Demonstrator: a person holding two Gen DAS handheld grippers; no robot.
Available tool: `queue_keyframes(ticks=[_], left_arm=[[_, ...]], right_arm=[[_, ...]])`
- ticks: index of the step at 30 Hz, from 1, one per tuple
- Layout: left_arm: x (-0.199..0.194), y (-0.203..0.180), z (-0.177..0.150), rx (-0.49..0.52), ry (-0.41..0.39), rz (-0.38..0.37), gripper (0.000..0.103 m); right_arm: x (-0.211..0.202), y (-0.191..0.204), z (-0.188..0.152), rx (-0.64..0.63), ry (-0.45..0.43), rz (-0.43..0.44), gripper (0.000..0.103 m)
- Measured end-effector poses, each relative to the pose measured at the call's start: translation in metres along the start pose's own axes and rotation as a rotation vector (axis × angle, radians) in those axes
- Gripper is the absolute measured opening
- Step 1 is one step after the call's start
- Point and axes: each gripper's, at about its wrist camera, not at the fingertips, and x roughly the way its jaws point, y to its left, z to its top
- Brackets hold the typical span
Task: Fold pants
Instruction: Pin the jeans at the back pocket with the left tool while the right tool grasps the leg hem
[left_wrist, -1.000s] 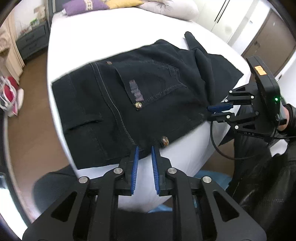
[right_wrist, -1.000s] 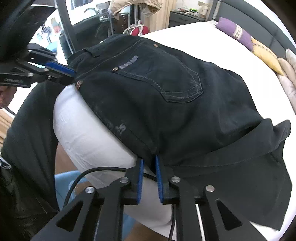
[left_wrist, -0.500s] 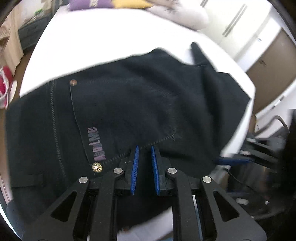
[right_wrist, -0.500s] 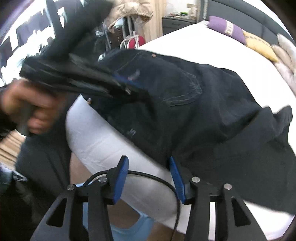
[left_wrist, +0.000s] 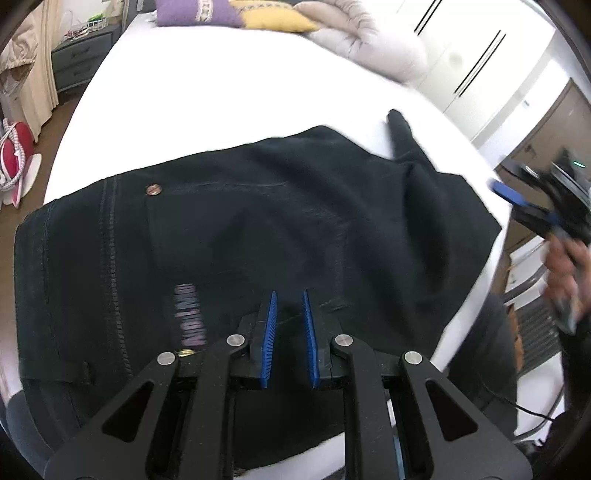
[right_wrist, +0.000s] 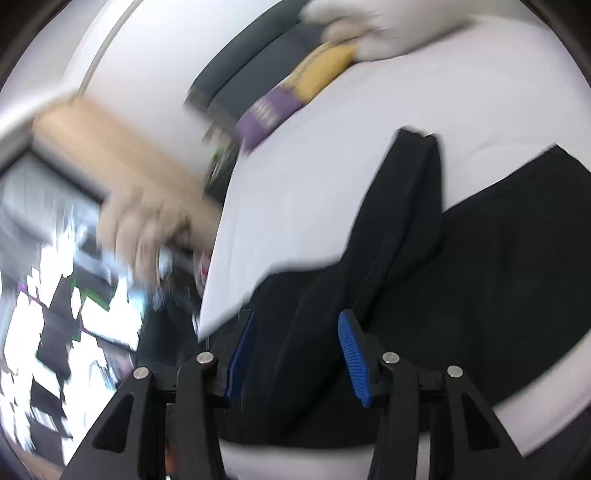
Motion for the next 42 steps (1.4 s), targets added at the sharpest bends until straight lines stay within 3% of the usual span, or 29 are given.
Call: queue_keyframes(ticks=[3,5,10,19,22,27,28,30,31,34,36,38,42], left_arm=[[0.027,0.011,-0.004,-0.046,0.071,0.019,0.014],[0.031,0.024,-0.005,-0.094,0.054,-0.022,0.014],[0.039,0.021,0.002,-0.076,0.079,-0.022,0.014],[0.049,0.021,0.006,-0.087,0.086,-0.029,0.014],[0.045,0.025,0.004,-0.088,0.087,-0.033,0.014],[0.038,0.031,0.001,-0.078,0.087,-0.033,0.014],[0.038,0.031,0.001,-0.077,0.088,-0.033,0.014],[0.038,0.030,0.001,-0.076,0.088,-0.029,0.014],[0.037,0.030,0.002,-0.076,0.089,-0.028,0.014],[0.037,0.029,0.002,-0.076,0.091,-0.024,0.014],[0.037,0.028,0.002,-0.073,0.092,-0.023,0.014],[0.037,0.029,0.002,-0.071,0.091,-0.023,0.014],[0.036,0.027,0.002,-0.068,0.086,-0.013,0.014]], right_arm=[[0.019,-0.042,0.040,0.234,-0.067,0.071,0.051],[0.033,-0.056,0.050,0.319,-0.084,0.090,0.051],[0.076,-0.067,0.078,0.347,-0.065,0.072,0.051],[0.125,-0.118,0.100,0.487,-0.028,-0.064,0.051],[0.126,-0.135,0.099,0.526,-0.039,-0.042,0.051],[0.134,-0.143,0.108,0.568,-0.069,0.078,0.051],[0.138,-0.143,0.112,0.565,-0.061,0.091,0.049],[0.145,-0.139,0.117,0.525,-0.036,0.084,0.033],[0.146,-0.138,0.118,0.506,-0.029,0.079,0.018],[0.140,-0.136,0.121,0.485,-0.045,0.087,0.007],[0.125,-0.135,0.123,0.462,-0.074,0.078,0.006],[0.100,-0.135,0.125,0.449,-0.122,0.083,0.006],[0.011,-0.134,0.124,0.424,-0.286,0.068,0.006]])
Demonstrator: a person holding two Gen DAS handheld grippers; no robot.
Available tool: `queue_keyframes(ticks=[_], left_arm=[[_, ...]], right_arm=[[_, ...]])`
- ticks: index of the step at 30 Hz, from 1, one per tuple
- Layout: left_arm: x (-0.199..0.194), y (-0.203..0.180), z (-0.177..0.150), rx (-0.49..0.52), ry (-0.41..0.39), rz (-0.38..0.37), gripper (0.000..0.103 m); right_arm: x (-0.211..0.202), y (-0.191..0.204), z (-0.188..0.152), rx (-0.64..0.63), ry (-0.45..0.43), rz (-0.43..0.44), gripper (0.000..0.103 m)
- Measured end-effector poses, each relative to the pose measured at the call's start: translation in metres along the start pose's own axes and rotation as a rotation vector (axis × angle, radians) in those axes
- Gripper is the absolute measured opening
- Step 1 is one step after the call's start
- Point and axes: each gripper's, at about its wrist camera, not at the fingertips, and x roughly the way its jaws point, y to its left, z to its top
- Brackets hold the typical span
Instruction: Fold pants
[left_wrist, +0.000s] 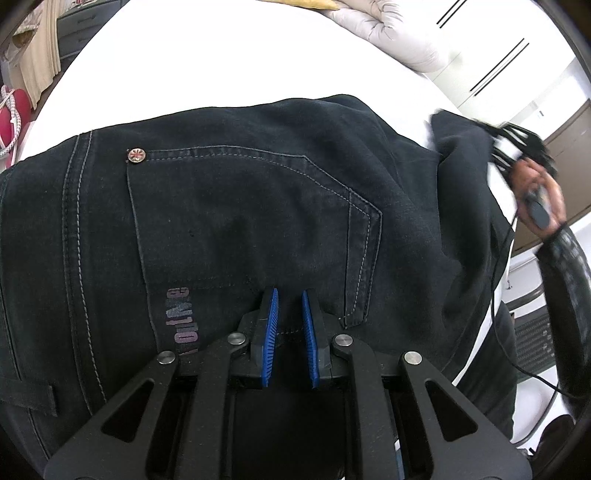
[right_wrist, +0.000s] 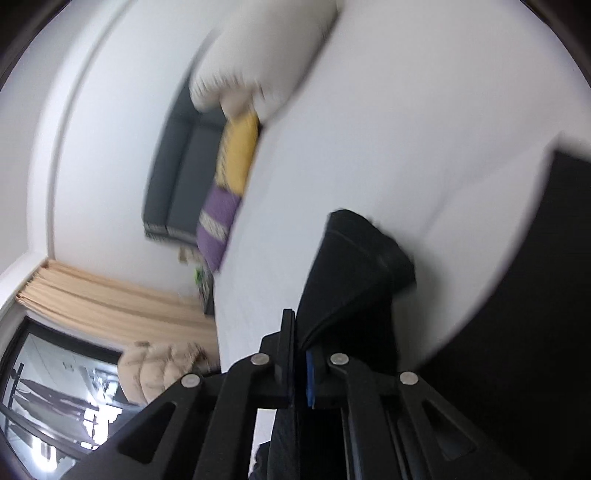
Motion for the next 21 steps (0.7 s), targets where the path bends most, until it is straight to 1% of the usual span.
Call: queue_keyframes(ticks=[2,4,5,6,7,8,9,10,11,12,16,17,19,21], left_arm=[[0.000,-0.001,-0.001,0.004,-0.002,0.003,0.014],[-0.001,-0.003,-0.002,0.006,-0.004,0.008,0.014],[-0.001,-0.005,-0.002,0.007,-0.005,0.012,0.014],[-0.001,-0.006,-0.003,0.009,-0.006,0.016,0.014],[-0.001,-0.007,-0.004,0.011,-0.007,0.020,0.014],[-0.001,-0.008,-0.004,0.014,-0.007,0.024,0.014],[-0.001,-0.010,-0.005,0.018,-0.007,0.030,0.014],[-0.001,-0.012,-0.005,0.020,-0.006,0.034,0.014],[-0.002,-0.014,-0.005,0.026,-0.005,0.041,0.014],[-0.001,-0.016,-0.006,0.030,-0.004,0.047,0.014],[-0.001,-0.021,-0.006,0.035,-0.002,0.062,0.014],[-0.001,-0.022,-0.005,0.036,-0.003,0.064,0.014],[-0.001,-0.025,-0.006,0.031,-0.005,0.065,0.014],[-0.001,-0.026,-0.008,0.026,-0.006,0.063,0.014]], right_arm=[[-0.048,0.004,0.003,-0.029,-0.097,-0.012,0.006],[-0.092,-0.003,0.001,-0.031,-0.182,-0.044,0.006],[-0.106,-0.011,-0.001,-0.016,-0.205,-0.067,0.011],[-0.121,-0.028,-0.007,0.015,-0.216,-0.137,0.012],[-0.126,-0.039,-0.011,0.031,-0.200,-0.196,0.016],[-0.129,-0.052,-0.015,0.051,-0.181,-0.261,0.025],[-0.137,-0.068,-0.022,0.088,-0.176,-0.329,0.029],[-0.147,-0.083,-0.028,0.138,-0.192,-0.340,0.033],[-0.154,-0.094,-0.033,0.181,-0.210,-0.316,0.037],[-0.163,-0.106,-0.038,0.229,-0.234,-0.276,0.037],[-0.164,-0.120,-0.037,0.284,-0.241,-0.138,0.038],[-0.163,-0.122,-0.035,0.292,-0.248,-0.119,0.038],[-0.162,-0.129,-0.031,0.315,-0.247,-0.116,0.039],[-0.162,-0.139,-0.029,0.356,-0.246,-0.113,0.037]])
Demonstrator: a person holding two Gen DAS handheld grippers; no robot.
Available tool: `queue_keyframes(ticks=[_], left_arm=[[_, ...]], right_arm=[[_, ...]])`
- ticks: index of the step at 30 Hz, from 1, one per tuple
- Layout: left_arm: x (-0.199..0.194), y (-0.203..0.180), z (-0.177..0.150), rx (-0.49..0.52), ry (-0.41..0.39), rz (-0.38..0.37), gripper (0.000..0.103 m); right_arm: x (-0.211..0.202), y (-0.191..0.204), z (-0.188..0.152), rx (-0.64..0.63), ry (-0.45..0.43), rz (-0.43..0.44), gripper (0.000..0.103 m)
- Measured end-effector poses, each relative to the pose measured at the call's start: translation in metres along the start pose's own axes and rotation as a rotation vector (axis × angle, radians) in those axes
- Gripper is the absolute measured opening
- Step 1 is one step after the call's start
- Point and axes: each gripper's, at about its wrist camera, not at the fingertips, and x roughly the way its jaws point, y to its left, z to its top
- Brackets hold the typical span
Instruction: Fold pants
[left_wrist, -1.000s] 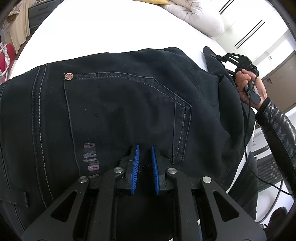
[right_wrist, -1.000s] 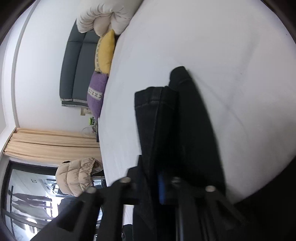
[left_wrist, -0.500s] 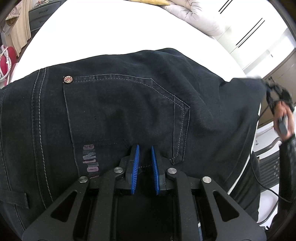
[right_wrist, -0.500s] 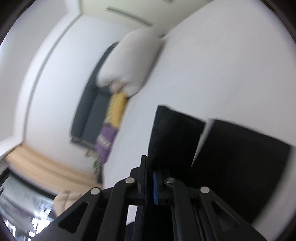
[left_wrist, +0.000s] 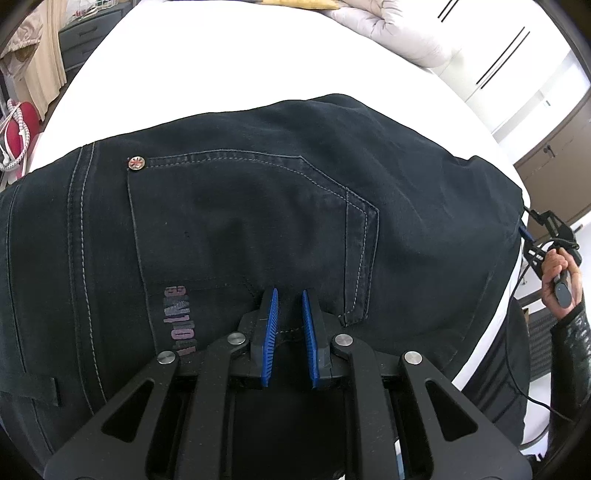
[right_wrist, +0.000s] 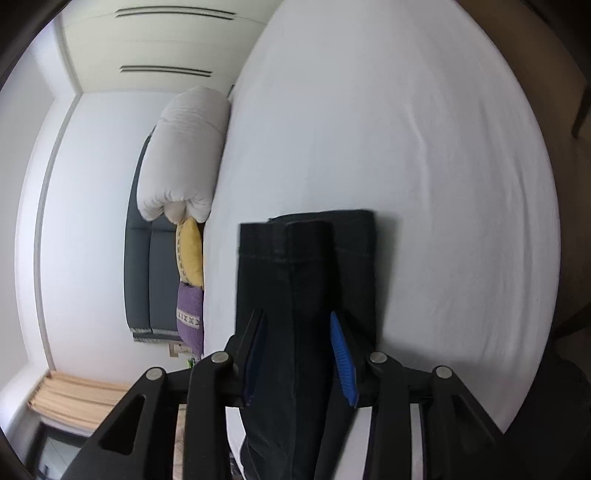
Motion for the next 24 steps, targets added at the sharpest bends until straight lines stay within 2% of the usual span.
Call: queue_keyframes(ticks=[1,4,9,10,13,15,20,23,24], left_arm=[[0.000,0.000,0.000,0.000,0.001,0.001,0.014],[-0.002,0.001,0.000,0.004,0.003,0.004,0.014],[-0.003,0.005,0.000,-0.003,0.000,0.004,0.014],[-0.003,0.006,0.000,-0.003,-0.001,0.003,0.014],[-0.004,0.007,-0.001,-0.003,-0.003,0.000,0.014],[-0.004,0.009,-0.002,-0.004,-0.004,-0.002,0.014],[-0.004,0.013,-0.004,-0.010,-0.010,-0.011,0.014],[-0.006,0.015,-0.005,-0.014,-0.013,-0.013,0.014],[-0.006,0.016,-0.005,-0.014,-0.012,-0.013,0.014]], right_arm=[[0.001,0.000,-0.003,0.027,0.000,-0.006,0.034],[0.002,-0.008,-0.002,0.091,0.001,0.026,0.033],[0.017,-0.003,-0.001,0.114,0.016,0.054,0.033],[0.020,-0.002,0.002,0.096,0.023,0.065,0.030],[0.010,-0.008,0.004,0.052,0.057,0.084,0.007],[0.010,-0.001,0.002,0.028,0.051,0.080,0.006],[0.012,0.044,-0.001,-0.108,0.054,0.047,0.005],[0.028,0.092,-0.002,-0.164,0.093,0.080,0.005],[0.032,0.121,-0.004,-0.218,0.107,0.108,0.005]])
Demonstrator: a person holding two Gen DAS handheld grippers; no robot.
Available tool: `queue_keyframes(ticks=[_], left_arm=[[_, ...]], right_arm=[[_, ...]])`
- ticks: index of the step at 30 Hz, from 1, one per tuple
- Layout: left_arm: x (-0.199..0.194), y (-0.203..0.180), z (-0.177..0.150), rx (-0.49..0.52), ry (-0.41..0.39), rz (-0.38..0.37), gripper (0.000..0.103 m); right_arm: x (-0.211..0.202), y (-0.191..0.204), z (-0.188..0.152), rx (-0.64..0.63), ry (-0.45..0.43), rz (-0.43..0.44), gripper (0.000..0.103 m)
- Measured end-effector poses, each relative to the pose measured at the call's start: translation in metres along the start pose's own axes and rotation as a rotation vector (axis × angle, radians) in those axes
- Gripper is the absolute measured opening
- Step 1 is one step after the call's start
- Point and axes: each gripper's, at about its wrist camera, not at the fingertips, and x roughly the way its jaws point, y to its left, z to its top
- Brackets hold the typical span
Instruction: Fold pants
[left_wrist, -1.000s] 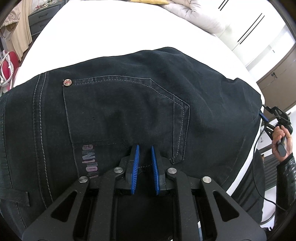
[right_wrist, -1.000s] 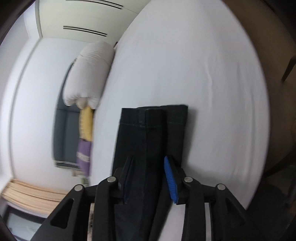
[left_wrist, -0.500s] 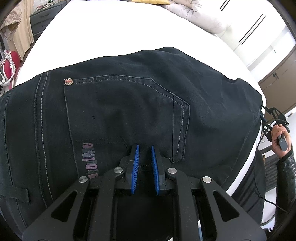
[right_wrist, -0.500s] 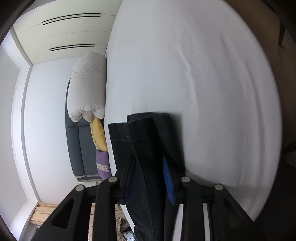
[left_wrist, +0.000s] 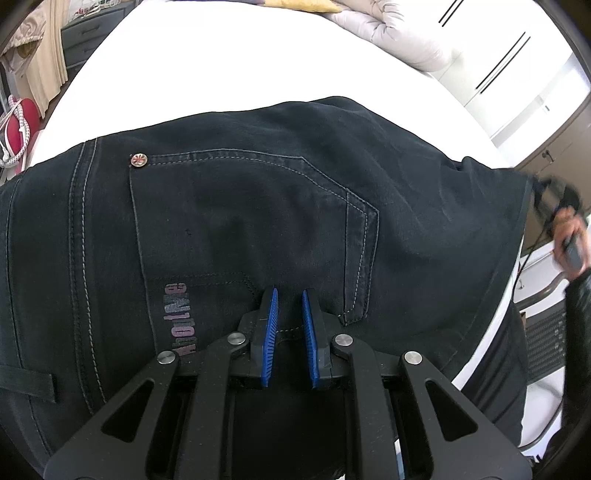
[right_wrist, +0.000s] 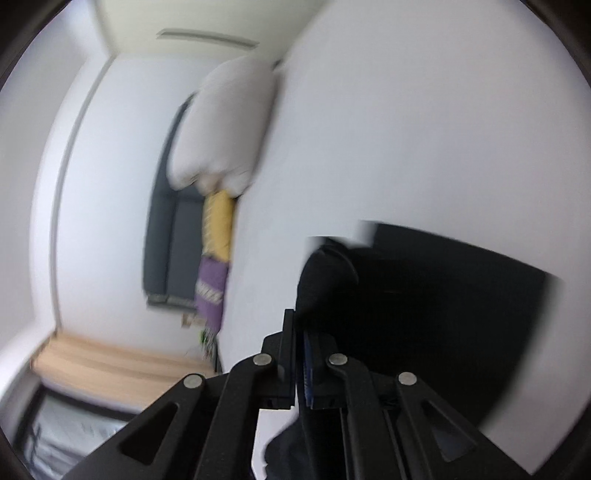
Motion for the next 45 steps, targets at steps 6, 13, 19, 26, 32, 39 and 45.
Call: queue_keyframes(ticks=[6,13,19,26,32,39,45], left_arm=[[-0.001,0.001,-0.001,-0.011,-0.005,-0.001,0.014],[-0.003,0.003,-0.001,-0.005,-0.004,-0.005,0.014],[-0.003,-0.002,0.002,-0.002,0.002,0.012,0.014],[-0.002,-0.011,0.007,-0.004,0.007,0.009,0.014],[-0.008,-0.003,0.008,0.004,0.022,-0.010,0.014],[-0.019,0.006,0.004,-0.003,0.022,-0.038,0.014],[-0.032,0.019,-0.005,-0.026,-0.004,-0.069,0.014]], right_arm=[[-0.006,0.066,0.010,-0.122,-0.044,0.159,0.005],[-0.034,-0.076,-0.009,0.129,-0.087,-0.081,0.005],[-0.055,-0.135,-0.031,0.258,-0.114,-0.090,0.004],[-0.069,-0.119,-0.032,0.206,-0.148,-0.160,0.004],[-0.065,-0.118,-0.030,0.215,-0.152,-0.196,0.004],[-0.064,-0.118,-0.029,0.175,-0.143,-0.242,0.004],[-0.079,-0.106,-0.031,0.120,-0.121,-0.311,0.018]])
